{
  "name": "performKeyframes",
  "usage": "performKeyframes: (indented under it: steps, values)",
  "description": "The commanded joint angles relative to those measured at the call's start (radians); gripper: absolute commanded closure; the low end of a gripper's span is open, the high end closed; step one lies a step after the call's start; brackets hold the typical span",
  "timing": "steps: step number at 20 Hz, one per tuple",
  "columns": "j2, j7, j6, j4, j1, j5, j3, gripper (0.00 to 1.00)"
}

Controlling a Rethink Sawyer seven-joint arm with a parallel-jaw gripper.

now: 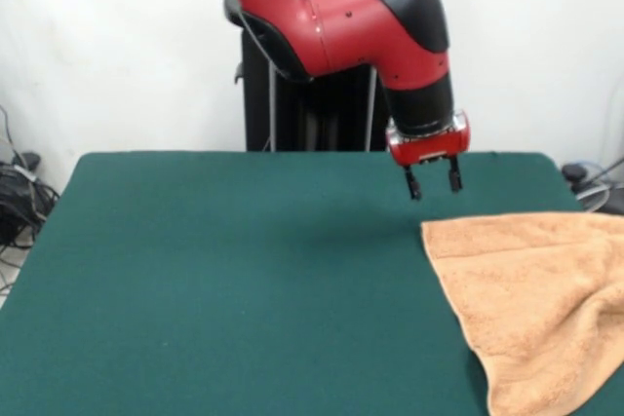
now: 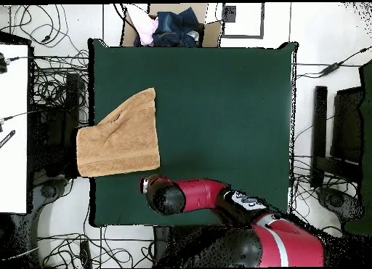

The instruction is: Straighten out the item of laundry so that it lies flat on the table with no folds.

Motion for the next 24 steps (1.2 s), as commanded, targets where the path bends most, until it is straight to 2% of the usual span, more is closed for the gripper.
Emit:
performKeyframes:
  steps: [1,6,10,12,14,17,18,22,24]
  values:
    - [-0.020,0.389,-0.056,0.133,0.030,0.223,0.063,0.00]
    - [0.021,0.476,-0.127,0.200,0.036,0.374,0.037,0.00]
    - [0.070,0.600,-0.234,0.325,-0.046,0.458,0.127,0.00]
    - [0.122,0.648,-0.307,0.368,-0.089,0.453,0.166,0.00]
    - [0.222,0.662,-0.432,0.390,-0.139,0.379,0.177,0.00]
    - [0.251,0.706,-0.569,0.423,-0.135,0.298,0.132,0.00]
    - [0.212,0.732,-0.599,0.447,-0.120,0.301,0.121,0.00]
    - [0.044,0.898,-0.655,0.590,-0.097,0.394,0.181,0.00]
    - [-0.012,0.935,-0.680,0.617,-0.081,0.425,0.165,0.00]
